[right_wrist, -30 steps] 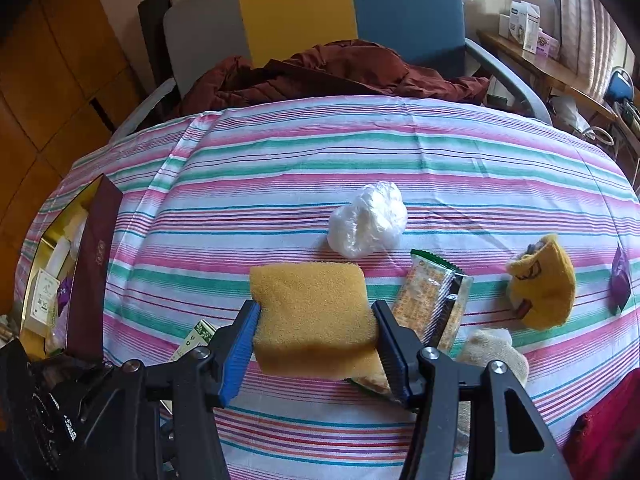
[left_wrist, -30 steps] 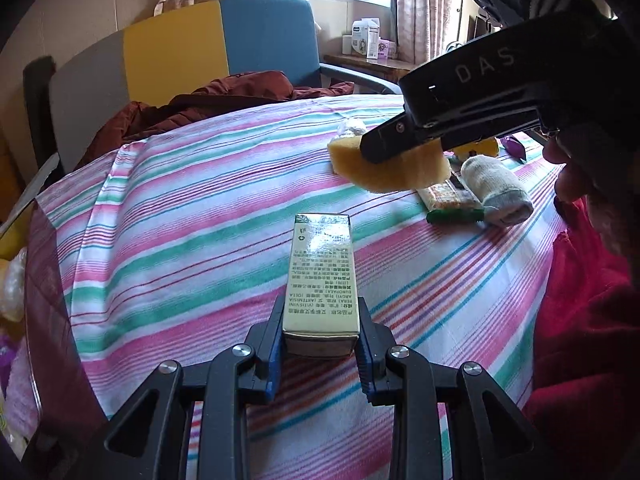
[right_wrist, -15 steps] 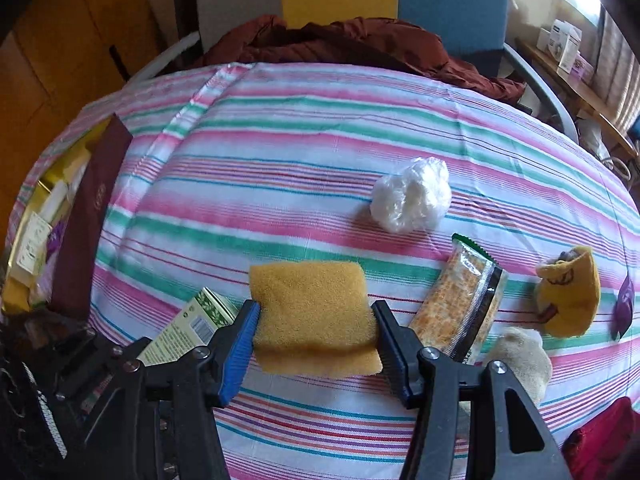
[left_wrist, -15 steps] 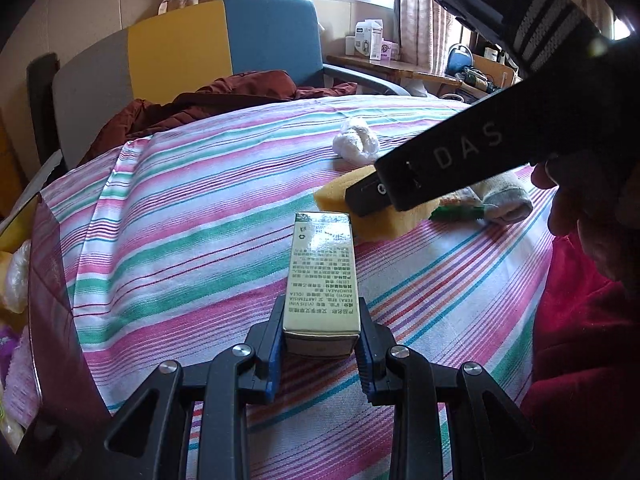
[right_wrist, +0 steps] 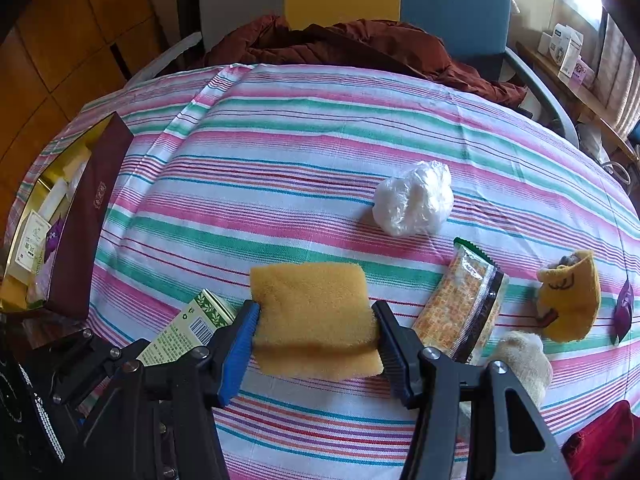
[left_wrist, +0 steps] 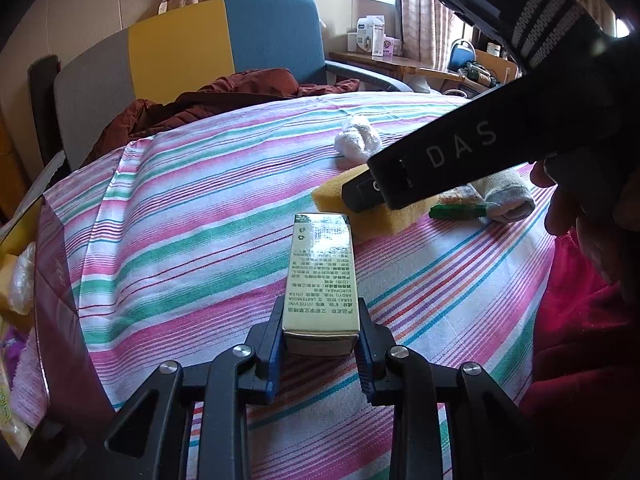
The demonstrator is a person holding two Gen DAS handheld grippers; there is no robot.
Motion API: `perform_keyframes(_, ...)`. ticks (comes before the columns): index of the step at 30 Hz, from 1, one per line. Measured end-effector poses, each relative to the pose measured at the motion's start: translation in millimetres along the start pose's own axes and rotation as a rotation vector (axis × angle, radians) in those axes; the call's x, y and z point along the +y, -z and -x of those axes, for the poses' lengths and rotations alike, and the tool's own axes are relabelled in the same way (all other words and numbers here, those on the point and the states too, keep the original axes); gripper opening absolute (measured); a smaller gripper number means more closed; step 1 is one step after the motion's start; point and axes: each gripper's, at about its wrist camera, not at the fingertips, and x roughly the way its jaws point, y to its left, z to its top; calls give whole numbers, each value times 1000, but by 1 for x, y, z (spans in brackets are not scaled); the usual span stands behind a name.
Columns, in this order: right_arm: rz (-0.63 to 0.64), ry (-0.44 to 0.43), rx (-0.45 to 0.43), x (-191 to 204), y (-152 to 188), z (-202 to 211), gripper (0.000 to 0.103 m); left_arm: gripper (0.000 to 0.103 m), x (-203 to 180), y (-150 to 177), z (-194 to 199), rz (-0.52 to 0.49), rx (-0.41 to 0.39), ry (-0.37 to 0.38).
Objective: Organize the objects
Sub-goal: 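Lift the juice carton with left tool while right lifts the yellow sponge, then carry the carton over the tray with left tool while right carries the sponge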
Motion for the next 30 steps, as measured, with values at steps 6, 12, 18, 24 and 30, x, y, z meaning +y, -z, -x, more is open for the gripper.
perform_keyframes(6,3,-18,-24,2,-1,4,58,30,1,1,10,1,19,-35)
perform_keyframes(12,-19,-19,-49,-3,-2,9,58,30,3,-4,39,13,-34,-33)
perform_keyframes(18,-49,-7,-65,-9,-4,11,58,30,19,-13,78,70,-106,-54)
perform_keyframes(24,-59,13,-74,-9,-3,12,58,30,43,-15,111,141,-157,-96)
perform_keyframes(30,-33,36,-47,-1,-1,6,58,30,72,-7,130,209,-184,-130)
